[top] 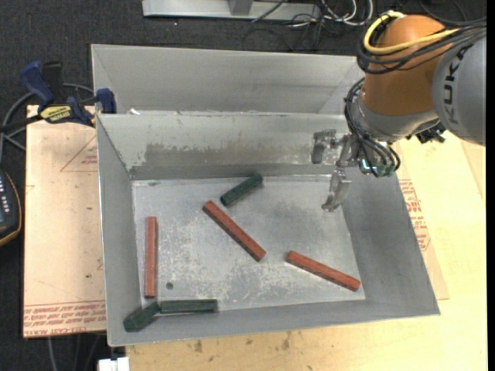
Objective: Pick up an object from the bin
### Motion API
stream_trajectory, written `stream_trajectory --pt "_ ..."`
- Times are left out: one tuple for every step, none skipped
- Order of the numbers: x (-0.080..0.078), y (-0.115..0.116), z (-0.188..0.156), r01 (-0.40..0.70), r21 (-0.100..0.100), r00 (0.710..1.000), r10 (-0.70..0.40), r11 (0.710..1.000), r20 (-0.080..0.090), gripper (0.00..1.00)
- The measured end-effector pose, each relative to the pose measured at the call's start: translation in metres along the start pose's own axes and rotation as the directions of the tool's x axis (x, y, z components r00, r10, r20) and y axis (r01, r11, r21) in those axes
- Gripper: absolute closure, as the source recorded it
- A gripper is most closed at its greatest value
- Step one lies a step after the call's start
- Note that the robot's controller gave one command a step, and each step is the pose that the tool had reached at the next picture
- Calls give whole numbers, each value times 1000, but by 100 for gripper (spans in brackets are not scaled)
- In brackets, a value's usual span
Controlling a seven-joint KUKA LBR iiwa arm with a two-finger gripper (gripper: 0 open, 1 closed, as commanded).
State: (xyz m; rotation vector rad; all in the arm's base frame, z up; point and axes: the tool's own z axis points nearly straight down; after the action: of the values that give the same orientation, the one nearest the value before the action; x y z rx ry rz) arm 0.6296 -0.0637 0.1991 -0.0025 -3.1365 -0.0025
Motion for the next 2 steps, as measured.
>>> stream_trajectory --pt "60 22 99 266 -1 964 -266 964 -1 0" --pt "84 21 76 58 1 998 -58 998 6 0"
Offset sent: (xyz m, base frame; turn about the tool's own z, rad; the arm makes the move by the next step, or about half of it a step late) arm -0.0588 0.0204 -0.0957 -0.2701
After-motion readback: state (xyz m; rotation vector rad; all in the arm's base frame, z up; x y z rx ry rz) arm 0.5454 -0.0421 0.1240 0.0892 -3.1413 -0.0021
